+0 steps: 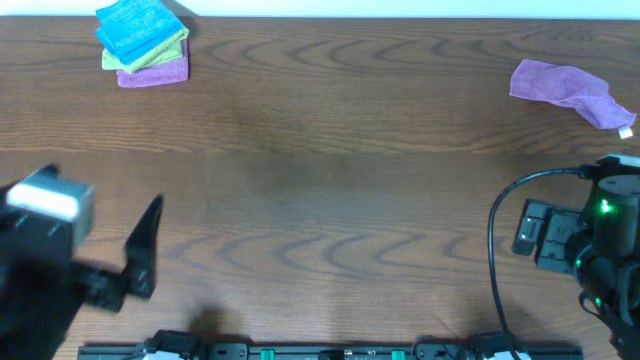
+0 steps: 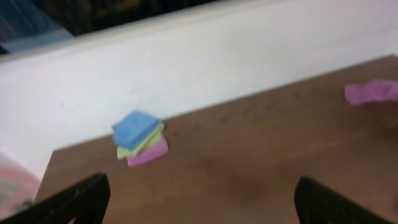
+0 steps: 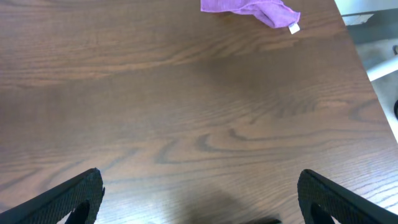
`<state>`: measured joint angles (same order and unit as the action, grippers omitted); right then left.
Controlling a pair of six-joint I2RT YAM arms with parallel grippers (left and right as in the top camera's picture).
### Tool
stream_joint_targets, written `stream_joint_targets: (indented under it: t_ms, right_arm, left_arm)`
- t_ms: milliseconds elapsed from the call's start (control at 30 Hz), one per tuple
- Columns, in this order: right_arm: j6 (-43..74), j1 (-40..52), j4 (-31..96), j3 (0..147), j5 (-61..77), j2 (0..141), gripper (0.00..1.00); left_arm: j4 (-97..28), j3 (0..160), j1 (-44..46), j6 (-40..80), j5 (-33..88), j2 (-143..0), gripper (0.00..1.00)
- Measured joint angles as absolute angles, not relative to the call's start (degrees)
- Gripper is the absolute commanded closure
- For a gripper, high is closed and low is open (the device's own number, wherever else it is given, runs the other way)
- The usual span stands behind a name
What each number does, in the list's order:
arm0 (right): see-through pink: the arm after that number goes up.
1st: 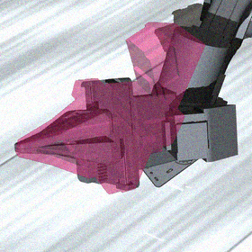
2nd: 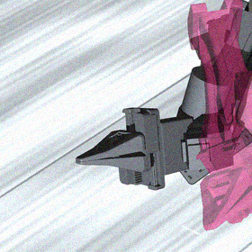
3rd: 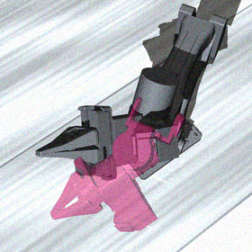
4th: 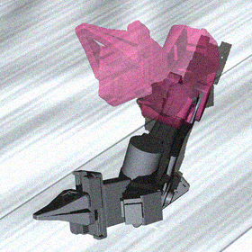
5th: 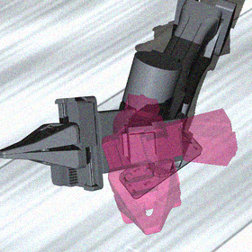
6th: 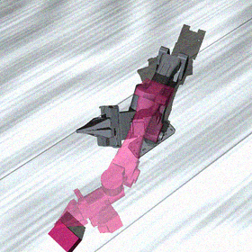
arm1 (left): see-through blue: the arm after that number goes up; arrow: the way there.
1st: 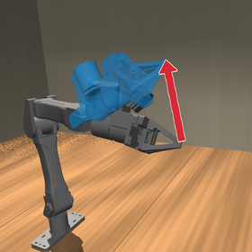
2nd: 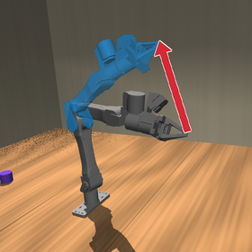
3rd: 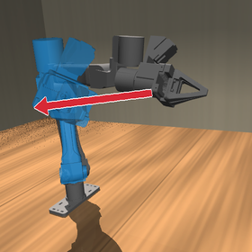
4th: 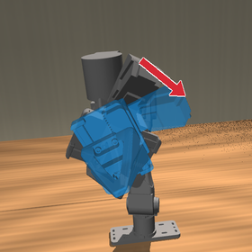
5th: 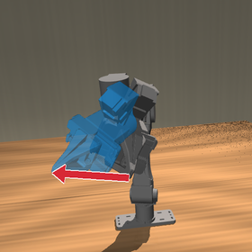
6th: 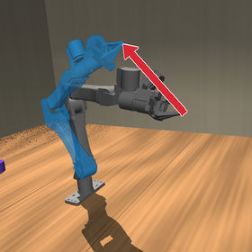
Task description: Fold the cloth
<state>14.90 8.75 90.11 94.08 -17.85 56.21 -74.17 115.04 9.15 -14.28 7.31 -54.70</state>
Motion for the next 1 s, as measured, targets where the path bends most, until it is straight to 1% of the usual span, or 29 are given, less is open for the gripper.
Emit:
stream_joint_targets:
  t_ms: [133,167,200,233,267,333,400,500,667,800,1000]
  right_arm:
    - [14.9,8.8,90.1,94.1,-17.9,56.2,0.01]
    - [14.9,8.8,90.1,94.1,-17.9,56.2,0.01]
    - [14.9,8.8,90.1,94.1,-17.8,56.2,0.01]
    - [14.9,8.8,90.1,94.1,-17.8,56.2,0.01]
    - [14.9,8.8,90.2,94.1,-17.8,56.2,0.01]
    - [14.9,8.8,90.2,94.1,-17.8,56.2,0.01]
    - [14.9,8.8,90.1,94.2,-17.8,56.2,0.01]
    - [14.9,8.8,90.1,94.2,-17.9,56.2,0.01]
    - [14.9,8.8,90.1,94.2,-17.8,56.2,0.01]
    - [14.9,8.8,90.1,94.2,-17.8,56.2,0.01]
    - [14.9,8.8,90.1,94.2,-17.8,56.2,0.01]
  left_arm:
    - [-59.7,95.9,5.9,-15.4,12.5,-49.3,0.05]
    - [-53.7,88.8,5.0,-15.5,14.1,-47.1,0.05]
    - [-51.0,84.6,4.5,-15.4,14.9,-45.9,0.04]
    - [-44.6,77.4,3.6,-15.3,16.1,-43.5,0.05]
    - [-42.8,74.5,3.2,-15.2,16.4,-42.7,0.05]
    - [-31.8,61.3,0.7,-14.0,17.7,-37.7,0.04]
    - [-23.8,52.0,-1.7,-12.4,18.1,-33.8,0.05]
    - [-15.3,41.8,-5.1,-9.9,18.5,-29.3,0.05]
    - [-5.0,27.4,-10.8,-4.0,18.7,-23.0,0.05]
    - [-1.5,19.4,-13.2,2.6,16.5,-19.3,0.05]
    - [0.4,12.8,-13.5,8.8,11.6,-16.5,0.05]
